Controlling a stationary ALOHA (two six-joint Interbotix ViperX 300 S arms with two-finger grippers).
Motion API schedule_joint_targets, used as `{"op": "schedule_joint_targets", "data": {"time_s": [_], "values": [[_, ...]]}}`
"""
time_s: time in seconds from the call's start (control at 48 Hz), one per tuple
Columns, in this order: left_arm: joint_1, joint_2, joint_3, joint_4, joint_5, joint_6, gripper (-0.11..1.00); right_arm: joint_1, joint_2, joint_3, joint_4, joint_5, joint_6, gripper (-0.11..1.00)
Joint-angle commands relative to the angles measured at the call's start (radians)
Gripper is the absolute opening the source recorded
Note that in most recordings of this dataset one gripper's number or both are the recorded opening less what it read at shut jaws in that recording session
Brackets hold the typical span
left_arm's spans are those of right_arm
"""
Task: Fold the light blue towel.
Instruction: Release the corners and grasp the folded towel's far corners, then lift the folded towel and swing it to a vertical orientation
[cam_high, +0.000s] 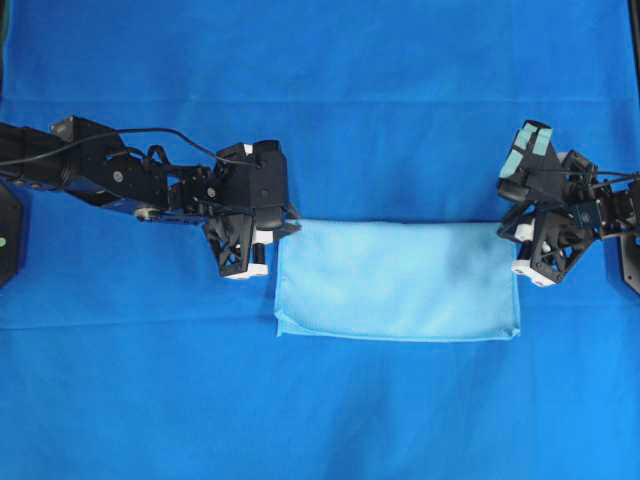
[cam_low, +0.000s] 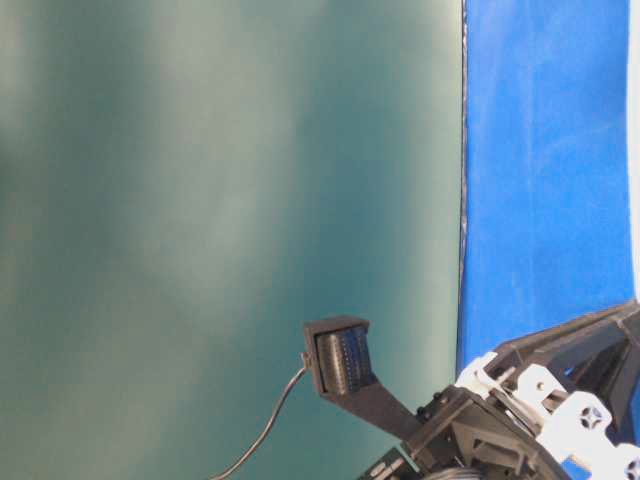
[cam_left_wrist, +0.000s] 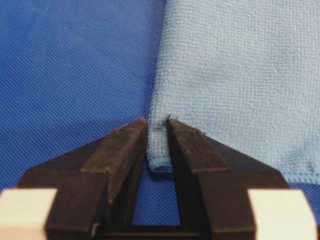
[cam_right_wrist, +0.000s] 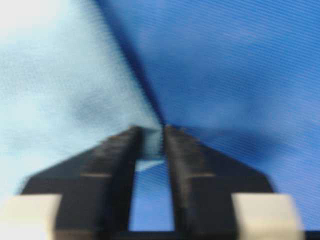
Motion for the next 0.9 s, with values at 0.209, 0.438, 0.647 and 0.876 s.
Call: {"op": "schedule_joint_targets", "data": {"time_s": [0.209,0.438,0.647,0.876], "values": [[-0.003,-0.015,-0.037,0.0,0.107,0.002,0.04,-0.003,-0.017,0.003,-0.003,-0.04,-0.003,0.02],[-0.003,-0.091,-0.063,-0.002,0.173,0.0,0.04,0.002,-0.083,-0.008,-0.002,-0.021,0.005,0.02],[-0.012,-0.235,-0.094,-0.002,0.259,-0.017,0.04,0.02,-0.249,-0.061,0.002,0.15,0.002,0.02],[-0.037,-0.337,-0.115,-0.002,0.278,-0.014,0.04,0.049,-0.445,-0.106,0.003,0.336,0.008,0.02]]}}
